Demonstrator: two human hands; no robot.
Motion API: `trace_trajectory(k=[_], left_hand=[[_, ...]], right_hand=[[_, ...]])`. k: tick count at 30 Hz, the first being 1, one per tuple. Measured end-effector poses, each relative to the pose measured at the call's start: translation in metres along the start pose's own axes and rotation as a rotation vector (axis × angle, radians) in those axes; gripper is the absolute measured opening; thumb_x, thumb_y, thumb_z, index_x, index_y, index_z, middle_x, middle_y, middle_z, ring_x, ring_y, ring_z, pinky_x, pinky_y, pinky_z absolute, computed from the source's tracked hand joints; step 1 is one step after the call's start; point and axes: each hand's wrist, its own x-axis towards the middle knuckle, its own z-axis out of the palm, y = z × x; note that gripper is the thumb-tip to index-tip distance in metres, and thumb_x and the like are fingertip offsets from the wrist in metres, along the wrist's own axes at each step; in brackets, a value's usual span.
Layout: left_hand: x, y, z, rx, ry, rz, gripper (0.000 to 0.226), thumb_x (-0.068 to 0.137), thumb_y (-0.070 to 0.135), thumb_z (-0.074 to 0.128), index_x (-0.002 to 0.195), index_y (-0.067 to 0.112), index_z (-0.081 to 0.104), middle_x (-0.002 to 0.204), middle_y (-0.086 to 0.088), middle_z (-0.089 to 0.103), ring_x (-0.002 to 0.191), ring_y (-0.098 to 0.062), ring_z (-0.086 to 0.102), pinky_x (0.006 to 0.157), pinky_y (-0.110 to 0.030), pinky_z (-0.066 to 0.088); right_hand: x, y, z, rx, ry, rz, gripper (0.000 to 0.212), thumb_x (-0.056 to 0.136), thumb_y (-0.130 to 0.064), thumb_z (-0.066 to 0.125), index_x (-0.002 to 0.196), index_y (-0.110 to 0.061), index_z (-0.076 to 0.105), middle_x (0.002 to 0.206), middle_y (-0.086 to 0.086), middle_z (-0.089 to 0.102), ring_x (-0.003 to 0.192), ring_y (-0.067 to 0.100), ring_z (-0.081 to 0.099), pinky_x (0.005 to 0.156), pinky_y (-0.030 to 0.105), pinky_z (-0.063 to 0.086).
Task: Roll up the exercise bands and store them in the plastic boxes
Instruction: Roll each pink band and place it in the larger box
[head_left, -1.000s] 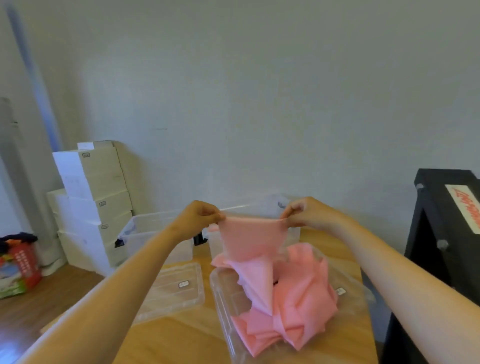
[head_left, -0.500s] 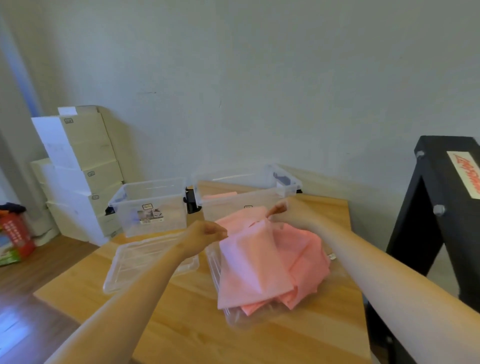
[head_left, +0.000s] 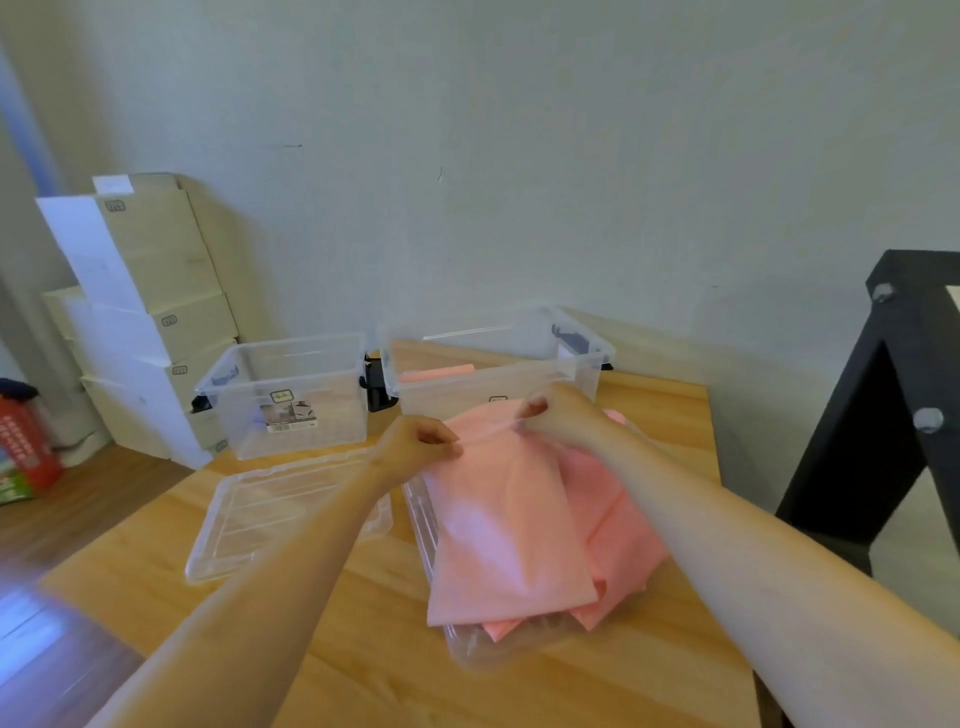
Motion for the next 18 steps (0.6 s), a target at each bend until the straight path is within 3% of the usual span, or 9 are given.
trace_trajectory(k=[2,5,7,9,11,14,18], left_hand=[[-0.001,0.016,-0.013,-0.022,0.019,0.038,0.033,0.078,0.005,0.079,0.057,0.030,0.073,0.065,0.012,0.071,0.070,-0.008,0.065,0.076,-0.025,0.051],[-0.004,0.050,-0.030,-0.059,0.038,0.096,0.022,0.081,0.007,0.076,0.066,0.022,0.072,0.064,0.015,0.068,0.066,0.000,0.063,0.070,-0.015,0.048],[-0.006,0.074,-0.043,-0.058,0.059,0.135,0.018,0.084,0.009,0.073,0.069,0.018,0.070,0.061,0.016,0.066,0.059,0.005,0.059,0.063,-0.010,0.045],[-0.011,0.099,-0.059,-0.034,0.077,0.184,0.017,0.086,0.012,0.072,0.071,0.019,0.071,0.064,0.014,0.068,0.062,0.004,0.060,0.064,-0.009,0.046],[-0.017,0.124,-0.074,-0.013,0.088,0.232,0.016,0.086,0.014,0.072,0.072,0.021,0.072,0.070,0.013,0.071,0.066,0.001,0.063,0.066,-0.011,0.047],[-0.025,0.166,-0.096,0.032,0.108,0.306,0.016,0.086,0.011,0.072,0.073,0.020,0.070,0.071,0.013,0.070,0.067,0.004,0.063,0.065,-0.009,0.046],[-0.036,0.223,-0.122,0.087,0.144,0.409,0.010,0.086,0.010,0.071,0.078,0.017,0.069,0.077,0.004,0.070,0.069,0.001,0.064,0.067,-0.010,0.046]], right_hand=[[-0.003,-0.008,-0.014,0.095,0.033,-0.004,0.012,0.082,-0.017,0.070,0.072,-0.024,0.069,0.077,-0.008,0.066,0.079,0.007,0.056,0.059,0.012,0.036],[-0.007,-0.026,-0.037,0.210,0.064,-0.041,0.016,0.085,-0.015,0.067,0.071,-0.022,0.069,0.072,-0.009,0.063,0.076,0.005,0.055,0.061,0.006,0.038],[-0.012,-0.040,-0.052,0.291,0.090,-0.061,0.012,0.085,-0.013,0.067,0.075,-0.017,0.072,0.074,-0.005,0.065,0.075,0.004,0.057,0.070,0.013,0.041],[-0.018,-0.056,-0.071,0.343,0.113,-0.100,0.013,0.083,-0.007,0.067,0.075,-0.015,0.072,0.072,-0.002,0.066,0.067,0.003,0.060,0.071,0.018,0.045],[-0.027,-0.073,-0.091,0.335,0.130,-0.134,0.009,0.083,-0.003,0.066,0.081,-0.009,0.073,0.073,0.002,0.067,0.061,0.002,0.061,0.065,0.014,0.045],[-0.041,-0.098,-0.124,0.317,0.178,-0.190,0.008,0.084,-0.005,0.067,0.089,-0.004,0.073,0.080,0.005,0.069,0.068,0.008,0.063,0.063,0.009,0.046],[-0.053,-0.133,-0.165,0.276,0.290,-0.278,0.009,0.085,-0.005,0.064,0.085,-0.009,0.072,0.075,-0.001,0.068,0.069,0.008,0.064,0.063,0.017,0.045]])
